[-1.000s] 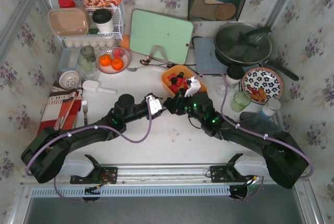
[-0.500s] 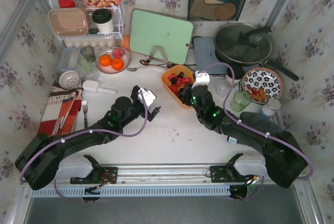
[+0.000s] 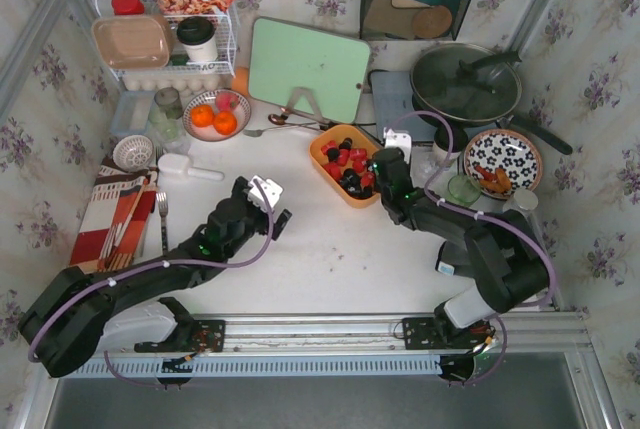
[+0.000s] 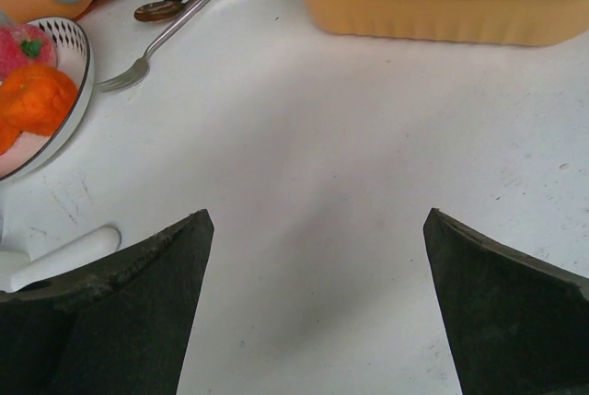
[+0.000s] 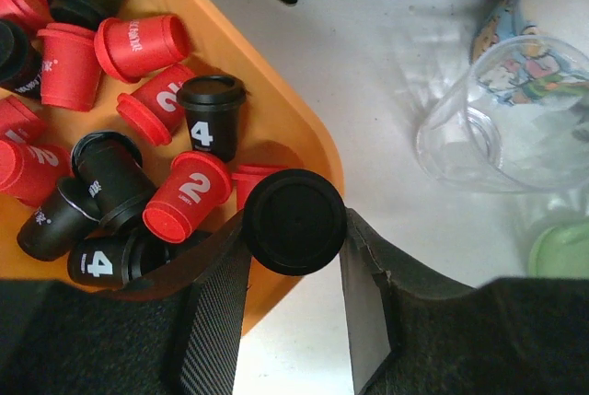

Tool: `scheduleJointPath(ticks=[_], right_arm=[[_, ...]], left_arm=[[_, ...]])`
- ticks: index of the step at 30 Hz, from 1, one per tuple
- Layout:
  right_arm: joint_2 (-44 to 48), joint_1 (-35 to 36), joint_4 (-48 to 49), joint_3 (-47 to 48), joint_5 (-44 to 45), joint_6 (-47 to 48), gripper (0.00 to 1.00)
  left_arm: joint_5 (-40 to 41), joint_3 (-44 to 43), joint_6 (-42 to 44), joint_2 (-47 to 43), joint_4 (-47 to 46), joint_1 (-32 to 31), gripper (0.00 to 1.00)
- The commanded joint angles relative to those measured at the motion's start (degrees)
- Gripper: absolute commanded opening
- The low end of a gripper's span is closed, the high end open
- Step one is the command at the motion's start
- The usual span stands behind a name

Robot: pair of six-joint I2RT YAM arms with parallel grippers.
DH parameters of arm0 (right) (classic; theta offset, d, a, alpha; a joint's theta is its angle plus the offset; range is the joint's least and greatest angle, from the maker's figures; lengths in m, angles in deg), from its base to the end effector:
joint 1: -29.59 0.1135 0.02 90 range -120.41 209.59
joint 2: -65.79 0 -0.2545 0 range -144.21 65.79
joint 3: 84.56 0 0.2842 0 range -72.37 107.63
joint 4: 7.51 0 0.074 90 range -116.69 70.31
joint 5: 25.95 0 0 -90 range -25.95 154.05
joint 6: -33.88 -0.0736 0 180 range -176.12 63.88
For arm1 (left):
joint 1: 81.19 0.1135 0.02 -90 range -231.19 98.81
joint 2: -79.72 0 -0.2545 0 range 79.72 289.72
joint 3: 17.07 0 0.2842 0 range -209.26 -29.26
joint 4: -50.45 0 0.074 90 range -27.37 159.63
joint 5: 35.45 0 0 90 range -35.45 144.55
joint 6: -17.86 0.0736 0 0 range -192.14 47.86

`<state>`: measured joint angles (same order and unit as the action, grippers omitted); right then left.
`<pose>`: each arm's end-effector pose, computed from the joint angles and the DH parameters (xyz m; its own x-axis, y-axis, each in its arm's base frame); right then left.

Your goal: Mix the coffee capsules in the storage basket

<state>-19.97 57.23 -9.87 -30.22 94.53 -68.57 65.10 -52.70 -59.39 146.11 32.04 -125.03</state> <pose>0.3344 0.1330 0.1427 -0.4866 -0.0451 -0.8724 0.0805 0.9921 -0.0962 0.2295 -0.2017 0.1700 -0.0287 0.3283 -0.9441 0.5724 0.7797 0.2538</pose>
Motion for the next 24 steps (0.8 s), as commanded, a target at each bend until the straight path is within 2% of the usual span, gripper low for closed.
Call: scheduleJointPath(ticks=[1, 5, 8, 14, 20, 24], right_arm=[[-2.55, -0.59, 4.29, 1.26, -0.95, 0.85, 0.46], [-2.87, -0.75, 5.65, 1.71, -3.29, 0.3, 0.49], [-3.25, -0.77, 2.44, 3.13, -3.09, -1.88, 0.62], [-2.2, -0.82, -3.38, 4.38, -4.32, -4.22, 0.76], [5.86, -0.75, -5.08, 0.94, -6.14, -7.12, 0.78], [14.05, -0.81, -4.58, -2.8, -4.07, -8.11, 0.82]], left_arm=[[1.57, 0.74, -1.06, -0.66, -1.92, 0.05, 0.99], [2.94, 1.85, -0.97, -0.35, -3.4, 0.06, 0.99], [3.5, 2.42, -1.08, 0.27, -4.72, 0.06, 0.99], [3.86, 1.94, -1.2, 1.1, -5.8, 0.14, 0.99], [4.14, 0.92, -1.91, 0.14, -3.78, 0.15, 0.99], [3.85, 0.73, -2.73, -0.87, -2.89, 0.15, 0.99]])
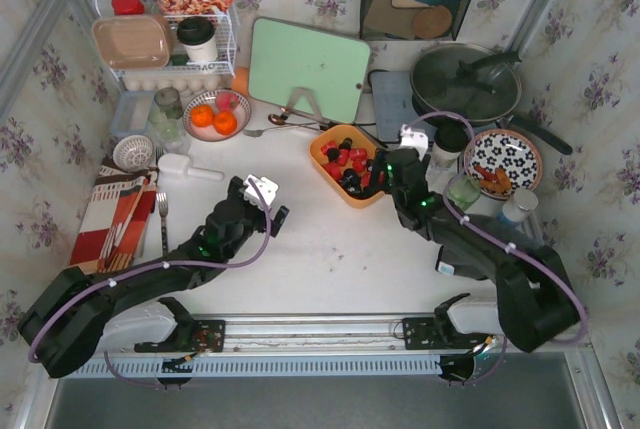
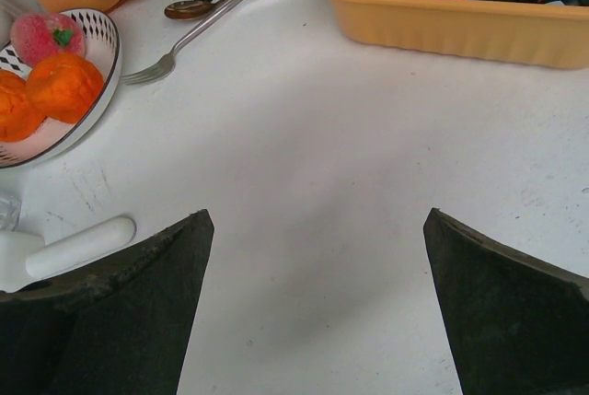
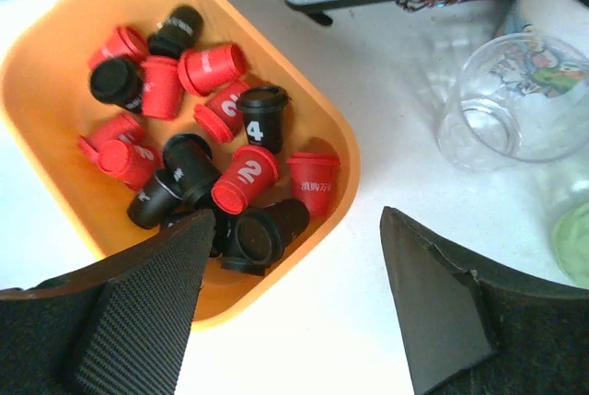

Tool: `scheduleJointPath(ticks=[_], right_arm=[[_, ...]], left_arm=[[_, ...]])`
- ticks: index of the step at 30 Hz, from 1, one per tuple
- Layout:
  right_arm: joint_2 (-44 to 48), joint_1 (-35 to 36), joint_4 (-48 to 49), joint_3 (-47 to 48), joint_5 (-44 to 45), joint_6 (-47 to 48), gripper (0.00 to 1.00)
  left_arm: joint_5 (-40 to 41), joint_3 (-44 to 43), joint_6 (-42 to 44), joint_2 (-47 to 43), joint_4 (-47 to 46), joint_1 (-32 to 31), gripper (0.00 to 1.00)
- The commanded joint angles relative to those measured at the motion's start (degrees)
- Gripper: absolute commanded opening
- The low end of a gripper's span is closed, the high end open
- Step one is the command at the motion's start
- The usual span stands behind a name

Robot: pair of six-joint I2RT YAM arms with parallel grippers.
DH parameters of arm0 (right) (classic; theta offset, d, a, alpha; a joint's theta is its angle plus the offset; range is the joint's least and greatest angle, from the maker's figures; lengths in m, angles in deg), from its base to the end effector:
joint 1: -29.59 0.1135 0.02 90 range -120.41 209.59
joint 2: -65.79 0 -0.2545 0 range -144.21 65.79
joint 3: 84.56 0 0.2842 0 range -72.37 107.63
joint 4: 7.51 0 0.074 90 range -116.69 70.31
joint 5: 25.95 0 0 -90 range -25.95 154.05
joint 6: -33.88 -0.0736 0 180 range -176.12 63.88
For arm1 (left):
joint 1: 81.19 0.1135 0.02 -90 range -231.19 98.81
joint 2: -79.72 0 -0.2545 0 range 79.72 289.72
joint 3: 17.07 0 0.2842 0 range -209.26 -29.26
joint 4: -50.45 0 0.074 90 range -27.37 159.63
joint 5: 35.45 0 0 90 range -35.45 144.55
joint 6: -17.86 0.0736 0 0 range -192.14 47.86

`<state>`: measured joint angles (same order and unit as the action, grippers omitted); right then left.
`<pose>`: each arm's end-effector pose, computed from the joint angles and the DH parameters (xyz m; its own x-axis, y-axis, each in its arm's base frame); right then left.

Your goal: Mix the coffee capsules in the storage basket

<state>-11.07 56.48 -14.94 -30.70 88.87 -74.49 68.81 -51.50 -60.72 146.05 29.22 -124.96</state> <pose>0.3218 0.1286 0.1790 -0.4563 0.0893 -0.8853 0.0591 0.9958 0.0700 0.2306 -0.1958 0.1695 -0.0329 0.2973 -0.9542 0.5123 0.8248 0.2393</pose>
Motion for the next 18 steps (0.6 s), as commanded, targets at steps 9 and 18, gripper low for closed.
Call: scheduleJointPath(ticks=[9, 18], right_arm=[[22.17, -0.01, 3.97, -13.16, 11.47, 4.08, 1.0], [33.78, 0.0, 12.35, -26.72, 15.58, 12.92, 1.0]], left_arm=[[-0.4, -1.07, -2.92, -3.77, 3.47, 0.09, 0.99], [-1.06, -2.13, -3.58, -4.19, 5.75, 0.11, 0.99]])
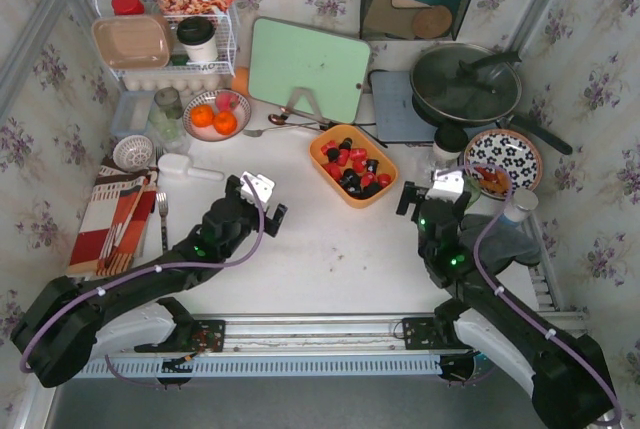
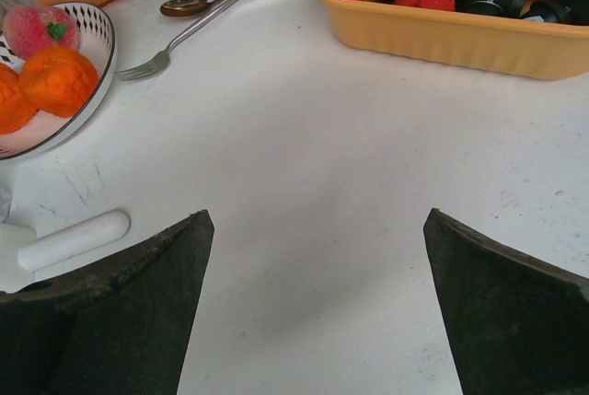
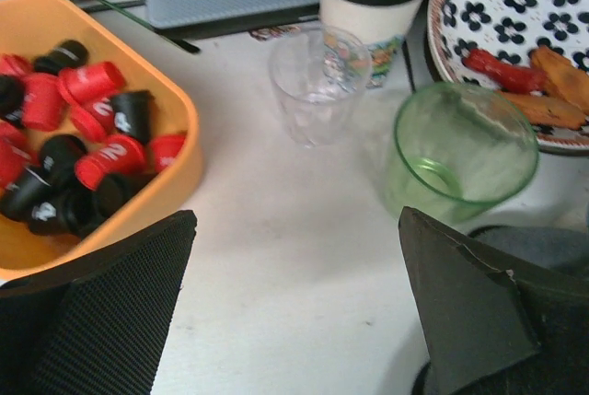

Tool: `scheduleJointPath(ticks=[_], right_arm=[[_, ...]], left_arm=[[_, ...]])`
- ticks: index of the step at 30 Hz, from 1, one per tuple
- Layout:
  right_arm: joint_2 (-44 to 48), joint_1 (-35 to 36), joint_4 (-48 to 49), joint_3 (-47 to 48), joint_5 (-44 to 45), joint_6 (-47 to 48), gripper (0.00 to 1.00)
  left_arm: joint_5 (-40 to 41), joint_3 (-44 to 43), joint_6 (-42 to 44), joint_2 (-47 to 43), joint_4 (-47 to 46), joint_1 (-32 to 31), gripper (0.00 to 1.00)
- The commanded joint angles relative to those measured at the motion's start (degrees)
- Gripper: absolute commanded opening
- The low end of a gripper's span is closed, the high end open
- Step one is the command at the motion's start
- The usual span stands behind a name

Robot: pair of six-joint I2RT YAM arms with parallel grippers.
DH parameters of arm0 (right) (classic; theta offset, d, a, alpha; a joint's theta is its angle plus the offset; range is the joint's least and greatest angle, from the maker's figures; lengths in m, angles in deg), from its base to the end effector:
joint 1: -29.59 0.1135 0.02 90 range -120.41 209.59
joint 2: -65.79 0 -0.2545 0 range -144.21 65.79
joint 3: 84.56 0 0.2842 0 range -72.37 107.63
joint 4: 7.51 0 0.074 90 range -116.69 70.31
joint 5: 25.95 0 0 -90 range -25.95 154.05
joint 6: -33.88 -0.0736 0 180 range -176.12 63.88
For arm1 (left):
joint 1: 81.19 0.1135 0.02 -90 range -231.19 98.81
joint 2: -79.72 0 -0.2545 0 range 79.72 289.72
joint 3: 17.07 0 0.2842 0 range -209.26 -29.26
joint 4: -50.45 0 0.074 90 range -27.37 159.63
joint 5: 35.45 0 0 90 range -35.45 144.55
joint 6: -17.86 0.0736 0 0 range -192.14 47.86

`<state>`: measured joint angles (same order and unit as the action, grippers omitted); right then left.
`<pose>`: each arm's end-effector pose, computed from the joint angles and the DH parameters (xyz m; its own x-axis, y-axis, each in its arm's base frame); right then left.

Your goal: Mix the coffee capsules in the storage basket

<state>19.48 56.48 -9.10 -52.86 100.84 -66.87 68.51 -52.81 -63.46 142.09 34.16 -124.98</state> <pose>0.2401 0.0723 0.1888 -0.2163 0.0578 -0.9746 0.1945 0.9808 0.0150 0.2282 -0.1942 0.1855 -0.0526 0.2533 -0.9660 0.5141 0.8361 0.1913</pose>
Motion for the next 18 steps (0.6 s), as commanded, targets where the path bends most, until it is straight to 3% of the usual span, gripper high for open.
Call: scheduleJointPath(ticks=[1, 7, 13, 18], right_arm=[[4.17, -0.08, 8.69, -6.73, 4.21, 6.49, 1.0], [8.77, -0.02, 20.49, -18.57, 7.11, 6.8, 1.0], [9.28, -0.02, 20.77, -18.89, 5.54, 7.62, 1.0], [3.8, -0.13, 25.04, -18.18, 5.03, 10.02, 1.0]], left_arm=[[-0.77, -0.94, -0.95, -0.21, 1.17, 0.11, 0.99], [-1.2, -1.91, -0.87, 0.23, 2.77, 0.11, 0.99], [-1.73, -2.67, -1.02, 1.7, 3.16, 0.11, 0.99], [-1.65, -3.08, -0.95, 2.56, 3.55, 0.11, 0.99]])
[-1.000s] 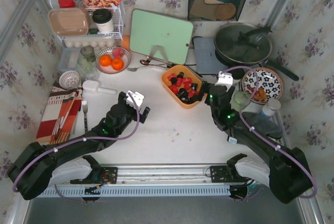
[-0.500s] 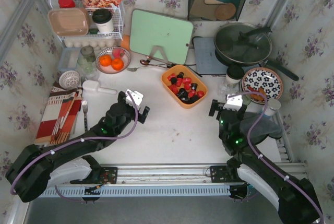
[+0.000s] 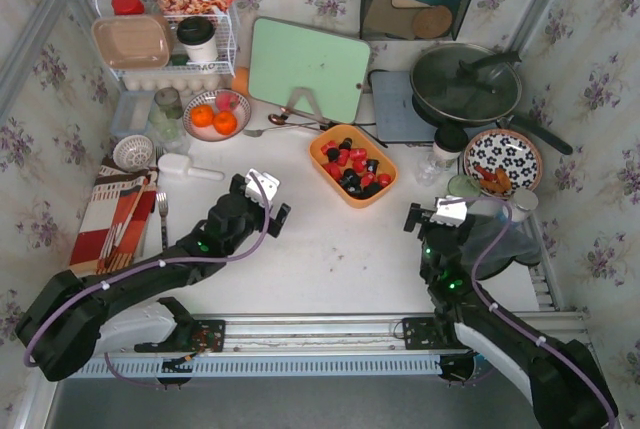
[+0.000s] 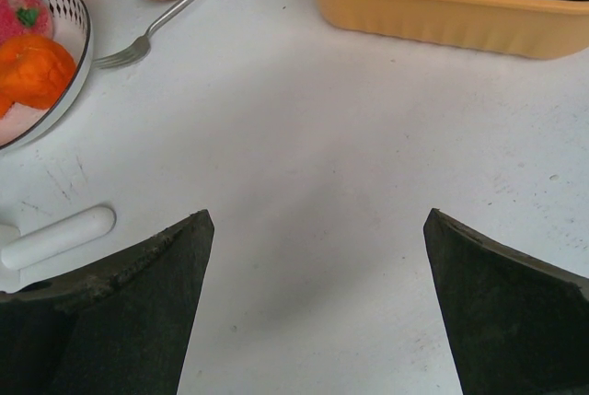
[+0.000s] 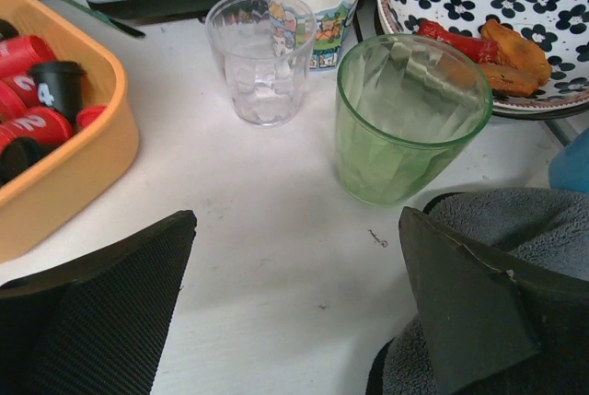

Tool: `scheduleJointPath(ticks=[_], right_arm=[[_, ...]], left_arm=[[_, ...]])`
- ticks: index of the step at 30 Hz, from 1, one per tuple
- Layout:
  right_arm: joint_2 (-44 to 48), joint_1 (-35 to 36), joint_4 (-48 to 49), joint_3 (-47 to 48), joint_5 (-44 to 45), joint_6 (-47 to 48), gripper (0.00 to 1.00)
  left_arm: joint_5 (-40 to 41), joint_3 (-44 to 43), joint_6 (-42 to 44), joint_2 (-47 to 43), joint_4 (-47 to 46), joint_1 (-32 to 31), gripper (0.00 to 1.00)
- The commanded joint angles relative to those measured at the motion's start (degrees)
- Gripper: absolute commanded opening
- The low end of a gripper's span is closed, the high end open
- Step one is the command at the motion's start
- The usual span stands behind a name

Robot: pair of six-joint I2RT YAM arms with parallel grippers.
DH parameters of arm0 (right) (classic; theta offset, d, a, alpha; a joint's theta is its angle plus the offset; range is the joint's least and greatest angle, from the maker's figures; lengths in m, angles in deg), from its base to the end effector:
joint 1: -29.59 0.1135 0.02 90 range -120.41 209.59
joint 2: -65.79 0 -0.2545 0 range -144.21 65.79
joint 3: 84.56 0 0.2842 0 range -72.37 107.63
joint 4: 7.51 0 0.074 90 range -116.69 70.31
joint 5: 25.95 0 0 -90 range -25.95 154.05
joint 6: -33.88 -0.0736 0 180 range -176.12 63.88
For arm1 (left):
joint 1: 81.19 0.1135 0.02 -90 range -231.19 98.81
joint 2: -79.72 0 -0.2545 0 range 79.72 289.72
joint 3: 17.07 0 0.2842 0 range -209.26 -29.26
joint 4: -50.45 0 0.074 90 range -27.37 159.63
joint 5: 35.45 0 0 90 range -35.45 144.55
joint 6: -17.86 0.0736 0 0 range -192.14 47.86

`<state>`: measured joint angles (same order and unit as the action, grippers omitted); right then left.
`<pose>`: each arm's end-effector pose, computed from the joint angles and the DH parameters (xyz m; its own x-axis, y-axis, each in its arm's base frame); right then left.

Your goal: Mix the coffee capsules in the storage basket

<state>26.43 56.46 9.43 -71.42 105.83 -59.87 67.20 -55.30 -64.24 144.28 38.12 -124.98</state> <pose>0.2054 0.0491 0.1286 -0.1272 -0.0098 -0.9918 0.2584 0.9651 -0.0427 0.2327 -0.2007 0.1820 -0.1013 0.2828 -0.9538 0.5409 0.8203 0.1858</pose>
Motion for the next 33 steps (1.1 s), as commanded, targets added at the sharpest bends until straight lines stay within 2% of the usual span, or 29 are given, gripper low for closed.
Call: scheduleJointPath(ticks=[1, 6, 18, 24, 33], right_arm=[[-4.63, -0.2, 8.62, 0.28, 0.33, 4.03, 1.0], [-12.61, -1.96, 22.02, -0.81, -0.68, 9.93, 1.0], [-29.41, -6.65, 39.06, 1.2, -13.4, 19.19, 1.0], [-30.68, -7.68, 42.89, 0.32, -20.61, 19.57, 1.0], [-34.15, -12.16, 58.76, -3.65, -27.46, 16.17, 1.0]], left_arm=[[-0.34, -0.59, -0.12, 0.35, -0.39, 0.11, 0.99], [-0.17, -0.63, 0.01, 0.65, -0.19, 0.11, 0.99], [-0.31, -1.2, -0.22, 0.1, 1.07, 0.09, 0.99], [-0.36, -1.29, -0.34, -0.3, 1.61, 0.1, 0.99], [-0.43, -1.38, -0.52, -0.13, 1.65, 0.11, 0.99]])
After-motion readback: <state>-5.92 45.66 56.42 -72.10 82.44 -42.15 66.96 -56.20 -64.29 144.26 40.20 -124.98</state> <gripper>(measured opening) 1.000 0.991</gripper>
